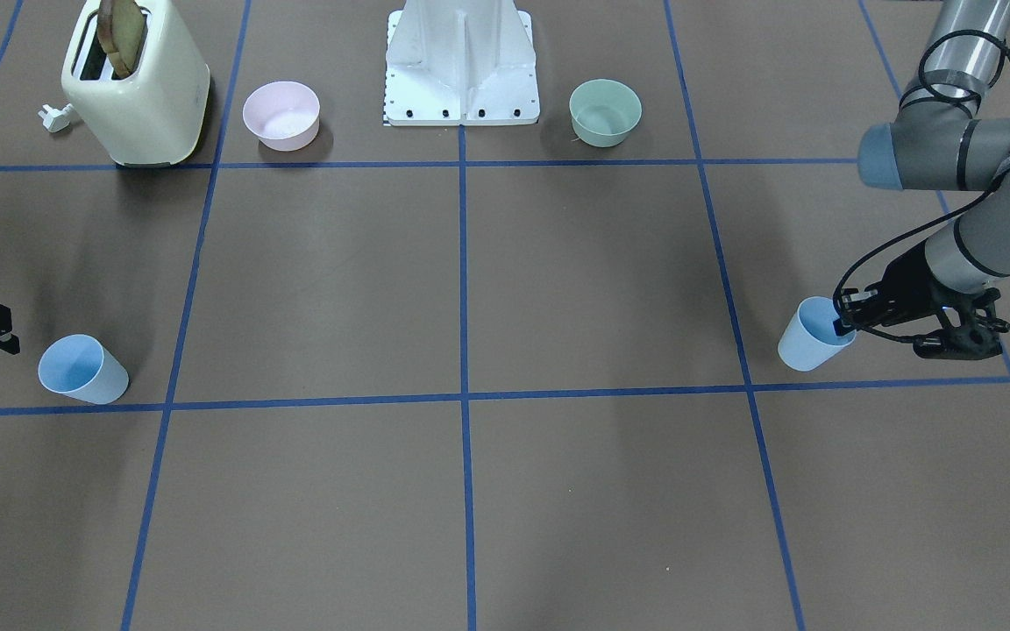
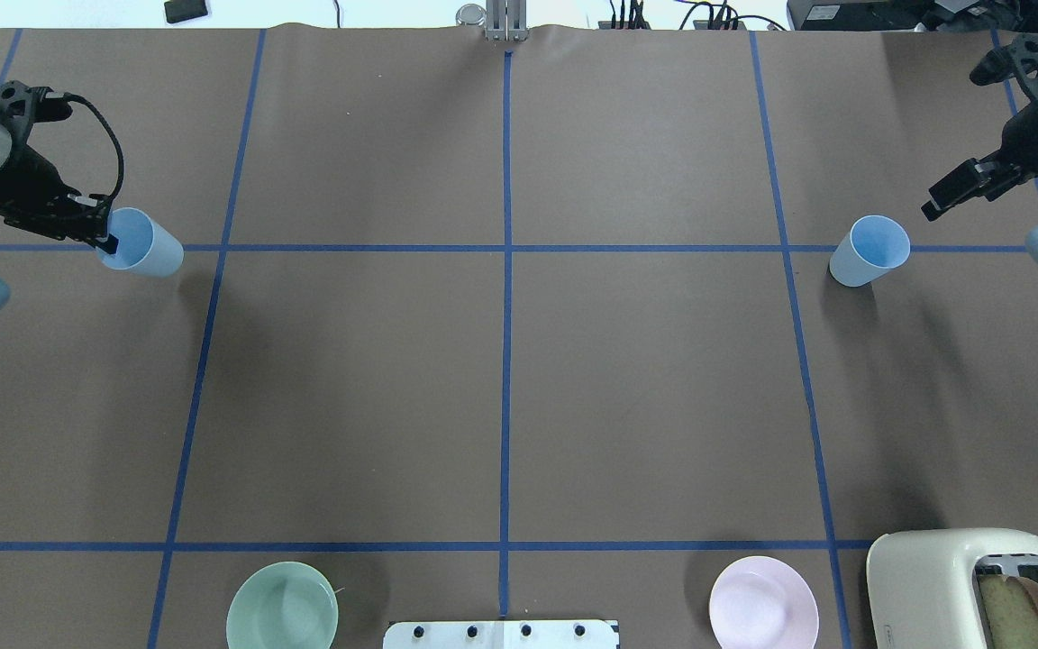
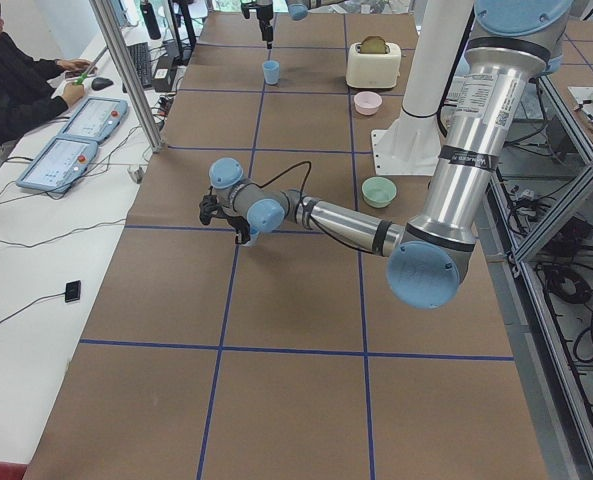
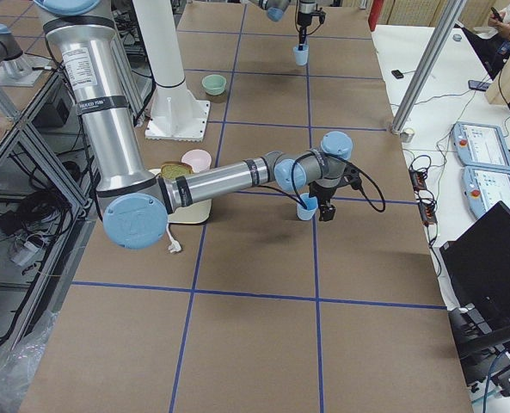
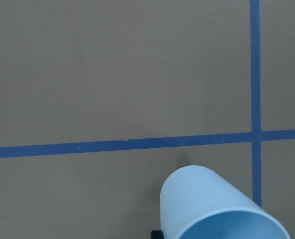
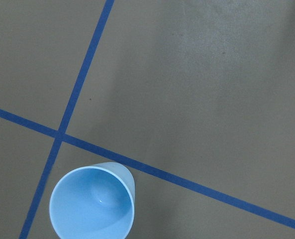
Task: Stack blue cups with both arms
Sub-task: 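Close the left gripper on the blue cup rim and lift it, then carry the cup toward table center with left gripper while right gripper grasps other cup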
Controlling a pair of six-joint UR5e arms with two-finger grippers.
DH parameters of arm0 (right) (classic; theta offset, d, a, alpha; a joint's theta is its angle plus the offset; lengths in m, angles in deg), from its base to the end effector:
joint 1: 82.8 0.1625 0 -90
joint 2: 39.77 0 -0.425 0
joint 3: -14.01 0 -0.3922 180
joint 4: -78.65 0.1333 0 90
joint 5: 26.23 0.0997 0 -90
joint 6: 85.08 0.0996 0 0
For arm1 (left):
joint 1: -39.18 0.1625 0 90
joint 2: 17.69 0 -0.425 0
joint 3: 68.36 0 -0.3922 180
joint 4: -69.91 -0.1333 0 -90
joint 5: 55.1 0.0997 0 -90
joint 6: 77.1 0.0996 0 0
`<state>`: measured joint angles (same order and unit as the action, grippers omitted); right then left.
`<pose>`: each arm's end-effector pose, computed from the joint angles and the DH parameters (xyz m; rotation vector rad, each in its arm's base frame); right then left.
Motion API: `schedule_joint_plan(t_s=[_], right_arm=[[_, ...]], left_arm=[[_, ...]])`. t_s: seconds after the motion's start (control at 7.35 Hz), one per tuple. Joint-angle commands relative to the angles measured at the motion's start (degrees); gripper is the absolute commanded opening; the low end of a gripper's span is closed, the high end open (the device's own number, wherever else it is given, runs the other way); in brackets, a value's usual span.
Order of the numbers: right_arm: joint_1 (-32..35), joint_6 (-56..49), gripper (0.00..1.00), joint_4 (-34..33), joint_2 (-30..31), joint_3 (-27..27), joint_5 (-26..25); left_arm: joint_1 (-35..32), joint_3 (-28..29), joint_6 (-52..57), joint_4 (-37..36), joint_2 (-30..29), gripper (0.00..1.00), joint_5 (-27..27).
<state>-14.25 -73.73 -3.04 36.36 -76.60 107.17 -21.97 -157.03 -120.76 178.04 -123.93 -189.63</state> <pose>-0.1596 -0.5836 0.5051 0.1526 -0.8266 -0.3164 0.2437 -0.5738 0.4748 -0.0054 0.9303 -0.0156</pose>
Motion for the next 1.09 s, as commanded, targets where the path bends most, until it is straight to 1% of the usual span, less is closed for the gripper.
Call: schedule_joint_plan(t_s=[0.0,0.14,0.27,0.41,0.68,0.82,0.95], right_arm=[[-0.26,-0.1,1.0,0.04,0.16,-0.17,-0.94],[-0.44,-0.1,1.0,0.04,0.16,-0.26,-0.95],[-0.53,-0.1,0.99,0.04,0.33,-0.18,-0.95],[-1.22,-0.01,0.95,1.08,0.33,0.35,-1.04],[-1.75,0.08,0.95,5.3,-0.19,4.03,-0.95],[-1.93,0.51,0.95,5.66,-0.28,4.04,-0.86],[-2.46,2.69,0.95,5.84,-0.28,3.43,-0.86]], left_arm=[[0.16,-1.67,-7.38,-7.27,-6.67,0.0,-0.03],[0.24,-3.16,-8.97,-12.36,-9.66,0.0,-0.12],[0.68,-3.61,-11.16,-15.55,-12.3,0.0,-0.12],[2.68,-3.44,-14.93,-15.75,-14.5,0.0,-0.03],[7.34,-2.82,-24.33,-15.75,-20.12,0.0,0.32],[9.97,-2.82,-28.2,-15.67,-22.59,0.0,0.4],[12.61,-2.91,-32.85,-15.67,-25.39,0.0,1.97]])
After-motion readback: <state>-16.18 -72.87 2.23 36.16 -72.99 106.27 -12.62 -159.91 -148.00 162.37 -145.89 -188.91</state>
